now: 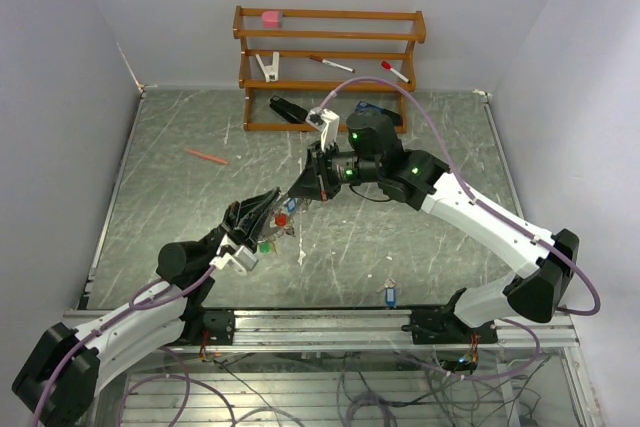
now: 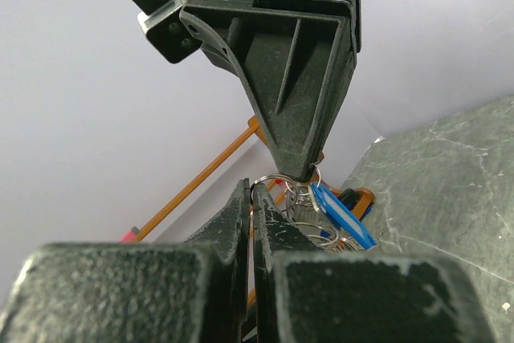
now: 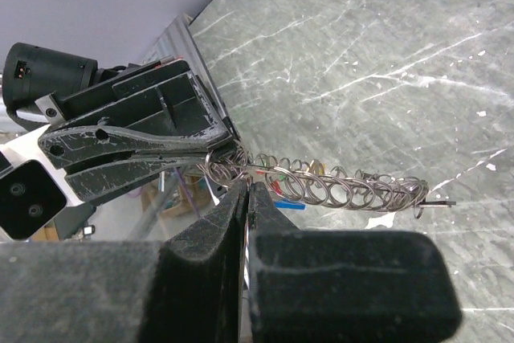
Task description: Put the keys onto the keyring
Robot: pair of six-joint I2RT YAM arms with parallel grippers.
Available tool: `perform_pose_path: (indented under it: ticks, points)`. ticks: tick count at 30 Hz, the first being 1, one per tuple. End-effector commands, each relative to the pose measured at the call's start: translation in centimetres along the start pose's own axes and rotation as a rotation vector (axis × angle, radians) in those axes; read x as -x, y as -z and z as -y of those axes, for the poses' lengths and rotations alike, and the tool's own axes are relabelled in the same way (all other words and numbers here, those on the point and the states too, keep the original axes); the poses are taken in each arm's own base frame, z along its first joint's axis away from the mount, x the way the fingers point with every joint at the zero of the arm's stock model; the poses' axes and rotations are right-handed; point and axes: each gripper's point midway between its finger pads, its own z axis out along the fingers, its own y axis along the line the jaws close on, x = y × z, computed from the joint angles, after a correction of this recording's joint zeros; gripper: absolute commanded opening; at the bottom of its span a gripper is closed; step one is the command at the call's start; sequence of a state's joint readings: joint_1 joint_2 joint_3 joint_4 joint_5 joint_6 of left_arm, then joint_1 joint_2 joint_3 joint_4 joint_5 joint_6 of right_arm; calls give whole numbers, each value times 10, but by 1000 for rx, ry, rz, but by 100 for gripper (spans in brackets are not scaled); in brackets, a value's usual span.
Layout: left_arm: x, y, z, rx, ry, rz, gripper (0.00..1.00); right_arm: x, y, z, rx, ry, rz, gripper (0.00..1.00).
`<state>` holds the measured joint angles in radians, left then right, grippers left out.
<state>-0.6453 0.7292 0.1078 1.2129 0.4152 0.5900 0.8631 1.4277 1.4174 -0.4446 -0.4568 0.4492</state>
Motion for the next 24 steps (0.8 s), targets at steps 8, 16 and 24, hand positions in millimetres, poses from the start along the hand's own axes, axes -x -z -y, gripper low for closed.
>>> perform_pose_path:
  ticks: [8,16,24]
  points:
    - [26,-11,-18,43,-8,93,7,13,-3,-4,30,16,42,0]
    - [26,-11,-18,48,4,88,7,7,-4,-4,39,3,37,0]
    - [26,-11,-19,51,6,85,7,1,-1,-3,32,-10,25,0]
